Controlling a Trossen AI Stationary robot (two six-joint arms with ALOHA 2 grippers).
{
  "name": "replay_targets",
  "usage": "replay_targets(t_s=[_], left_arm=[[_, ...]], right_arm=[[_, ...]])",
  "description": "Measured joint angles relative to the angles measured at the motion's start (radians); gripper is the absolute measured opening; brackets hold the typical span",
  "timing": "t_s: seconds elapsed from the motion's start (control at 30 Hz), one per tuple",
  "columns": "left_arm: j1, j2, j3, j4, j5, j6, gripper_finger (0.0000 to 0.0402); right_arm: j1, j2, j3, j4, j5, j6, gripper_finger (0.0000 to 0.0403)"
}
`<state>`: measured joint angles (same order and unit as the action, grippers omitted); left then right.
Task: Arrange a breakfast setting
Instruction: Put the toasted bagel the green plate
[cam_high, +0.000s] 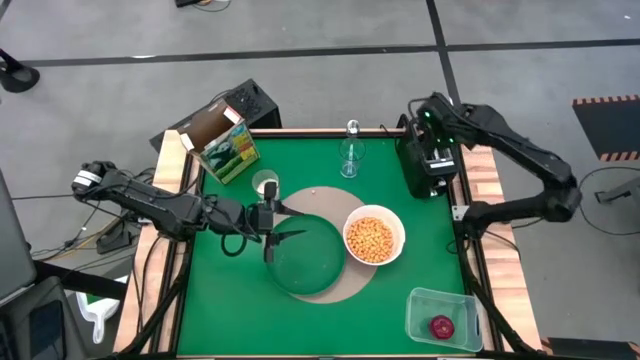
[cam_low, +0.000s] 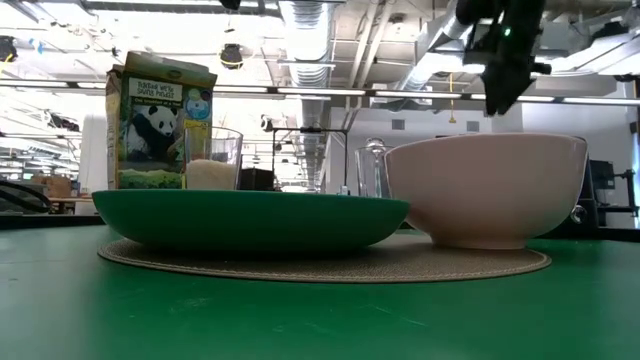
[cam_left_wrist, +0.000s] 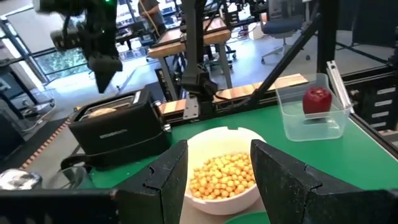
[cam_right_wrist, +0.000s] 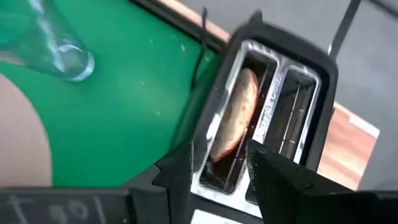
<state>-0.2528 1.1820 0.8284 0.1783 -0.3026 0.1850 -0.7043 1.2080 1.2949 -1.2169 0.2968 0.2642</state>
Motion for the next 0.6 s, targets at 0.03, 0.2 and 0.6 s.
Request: replay_targets(t_s=[0.03,0.2,0.6], left_arm=[[-0.001,0.000,0.000,0.000,0.000,-0.001,0.0163],[-0.002,0.000,0.000,-0.001,0.001,-0.010,0.0163],[-0.002,0.000,0.000,-0.020,0.001,-0.010,0.0163]], right_arm=[[-0.021,0.020,0.000,-0.004,-0.007,-0.006,0.0176],[-0.101,0.105,0.000,-0.007,-0.007,-0.031,0.0171],[-0.202,0.210,0.000,-0.006,-0.011,-0.056,0.0138]])
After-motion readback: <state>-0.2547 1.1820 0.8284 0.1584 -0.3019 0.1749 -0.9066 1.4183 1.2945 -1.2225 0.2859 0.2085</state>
